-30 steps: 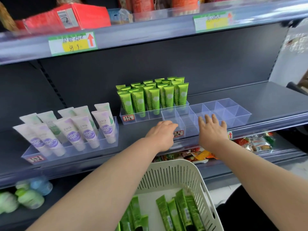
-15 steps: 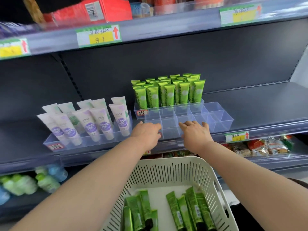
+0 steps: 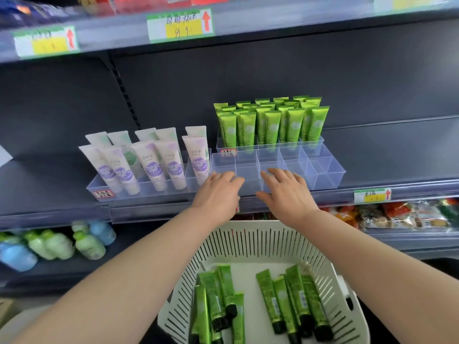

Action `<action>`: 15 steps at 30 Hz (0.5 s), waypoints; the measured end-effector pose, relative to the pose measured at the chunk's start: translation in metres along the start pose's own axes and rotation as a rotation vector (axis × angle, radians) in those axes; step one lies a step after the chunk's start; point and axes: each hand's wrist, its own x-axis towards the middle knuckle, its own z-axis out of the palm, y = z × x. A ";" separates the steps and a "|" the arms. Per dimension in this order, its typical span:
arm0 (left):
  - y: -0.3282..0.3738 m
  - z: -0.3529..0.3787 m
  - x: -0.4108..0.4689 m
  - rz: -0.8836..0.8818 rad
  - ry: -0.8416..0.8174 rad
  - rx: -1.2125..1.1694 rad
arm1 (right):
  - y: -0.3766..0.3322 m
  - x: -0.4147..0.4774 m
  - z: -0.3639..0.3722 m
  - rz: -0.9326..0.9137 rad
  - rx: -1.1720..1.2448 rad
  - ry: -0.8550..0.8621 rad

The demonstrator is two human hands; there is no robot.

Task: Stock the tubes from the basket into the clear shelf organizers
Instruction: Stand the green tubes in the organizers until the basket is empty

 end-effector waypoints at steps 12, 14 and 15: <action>0.028 0.104 -0.102 0.064 -0.191 -0.137 | 0.002 -0.091 0.085 -0.017 0.043 -0.213; 0.024 0.118 -0.114 0.008 -0.233 -0.184 | 0.003 -0.100 0.101 0.005 0.033 -0.314; 0.021 0.124 -0.119 -0.024 -0.249 -0.200 | 0.003 -0.103 0.108 0.020 0.023 -0.369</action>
